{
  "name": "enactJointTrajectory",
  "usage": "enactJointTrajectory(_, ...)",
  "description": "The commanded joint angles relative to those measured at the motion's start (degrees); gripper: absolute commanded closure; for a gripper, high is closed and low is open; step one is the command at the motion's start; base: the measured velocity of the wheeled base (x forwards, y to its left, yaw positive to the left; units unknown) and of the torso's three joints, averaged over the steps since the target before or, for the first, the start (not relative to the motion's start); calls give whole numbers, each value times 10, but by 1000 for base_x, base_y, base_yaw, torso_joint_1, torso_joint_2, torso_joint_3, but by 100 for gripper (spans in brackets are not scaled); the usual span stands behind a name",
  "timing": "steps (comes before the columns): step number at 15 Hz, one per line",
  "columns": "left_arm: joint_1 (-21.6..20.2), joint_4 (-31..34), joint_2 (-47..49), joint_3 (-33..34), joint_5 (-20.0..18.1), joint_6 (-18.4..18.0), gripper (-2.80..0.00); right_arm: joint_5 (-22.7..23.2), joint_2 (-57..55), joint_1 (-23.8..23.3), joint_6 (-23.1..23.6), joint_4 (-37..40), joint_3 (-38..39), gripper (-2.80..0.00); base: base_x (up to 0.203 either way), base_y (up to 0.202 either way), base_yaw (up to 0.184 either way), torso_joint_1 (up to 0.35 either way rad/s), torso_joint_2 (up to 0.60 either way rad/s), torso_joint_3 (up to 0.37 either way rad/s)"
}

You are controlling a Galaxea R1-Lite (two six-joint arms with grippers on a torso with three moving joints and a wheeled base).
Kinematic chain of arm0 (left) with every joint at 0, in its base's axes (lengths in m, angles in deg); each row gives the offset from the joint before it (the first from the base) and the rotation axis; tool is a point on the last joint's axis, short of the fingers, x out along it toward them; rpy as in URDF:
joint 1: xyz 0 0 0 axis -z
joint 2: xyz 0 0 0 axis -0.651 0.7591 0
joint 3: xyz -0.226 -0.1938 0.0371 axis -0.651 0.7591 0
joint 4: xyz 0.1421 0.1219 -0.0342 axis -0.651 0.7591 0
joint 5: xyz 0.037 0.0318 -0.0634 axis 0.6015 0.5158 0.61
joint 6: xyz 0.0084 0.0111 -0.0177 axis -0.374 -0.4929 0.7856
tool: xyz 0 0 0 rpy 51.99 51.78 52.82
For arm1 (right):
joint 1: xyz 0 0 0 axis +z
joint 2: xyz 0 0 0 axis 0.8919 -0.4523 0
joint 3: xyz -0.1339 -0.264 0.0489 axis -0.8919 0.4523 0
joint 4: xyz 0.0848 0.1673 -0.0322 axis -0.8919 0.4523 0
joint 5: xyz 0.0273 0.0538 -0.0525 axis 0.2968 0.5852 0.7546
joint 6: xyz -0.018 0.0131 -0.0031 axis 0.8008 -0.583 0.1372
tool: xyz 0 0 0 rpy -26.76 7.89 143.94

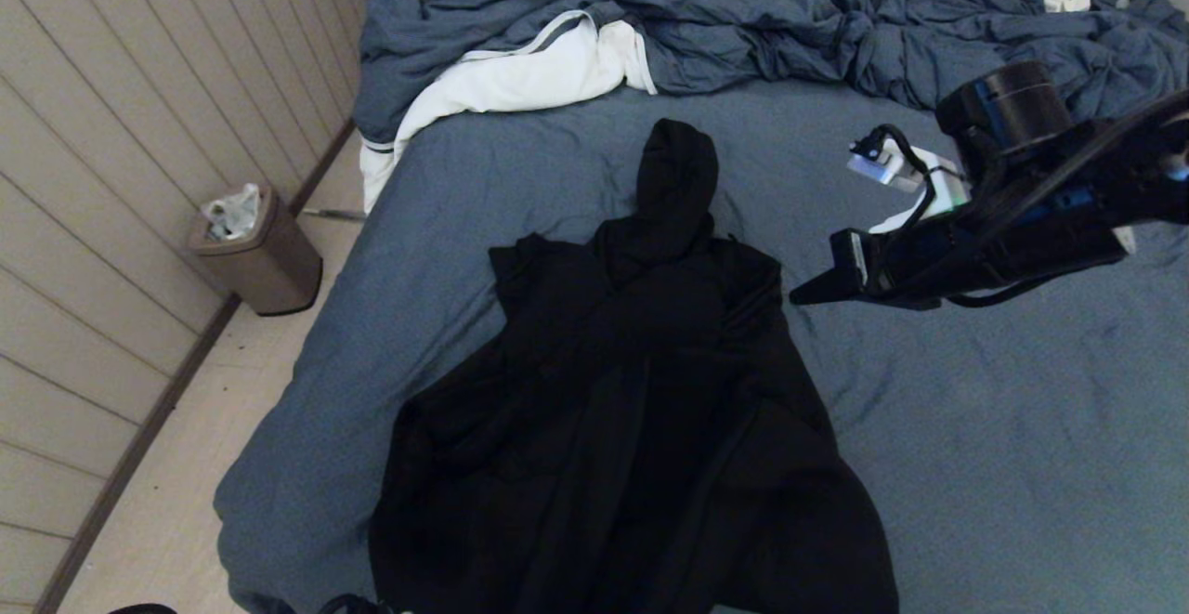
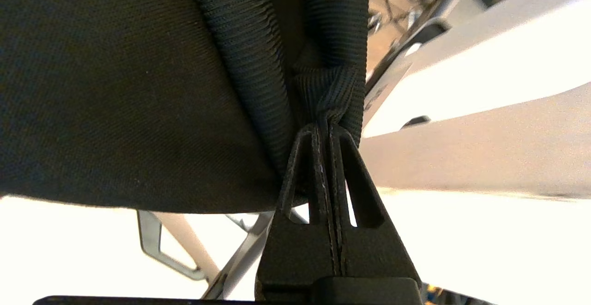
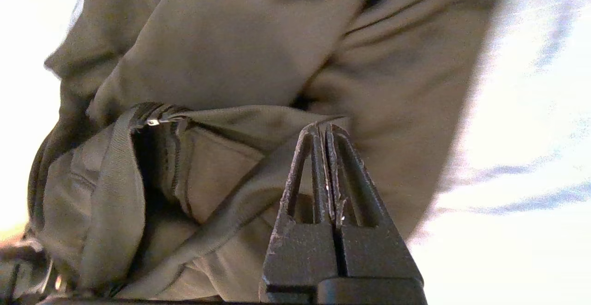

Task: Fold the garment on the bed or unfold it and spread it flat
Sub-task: Unfold the black sweatshirt

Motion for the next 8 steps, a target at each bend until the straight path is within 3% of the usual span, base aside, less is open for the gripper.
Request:
enactJointTrajectory(1,0,-2,24,4,0,0,0,1,-9,15,-1,2,7,0,0,0,0,0,0,0)
enactJointTrajectory(8,0,-4,66,2,4,-7,0,-38,-49,94,-1,-36,50,0,0,0,0,0,0,0)
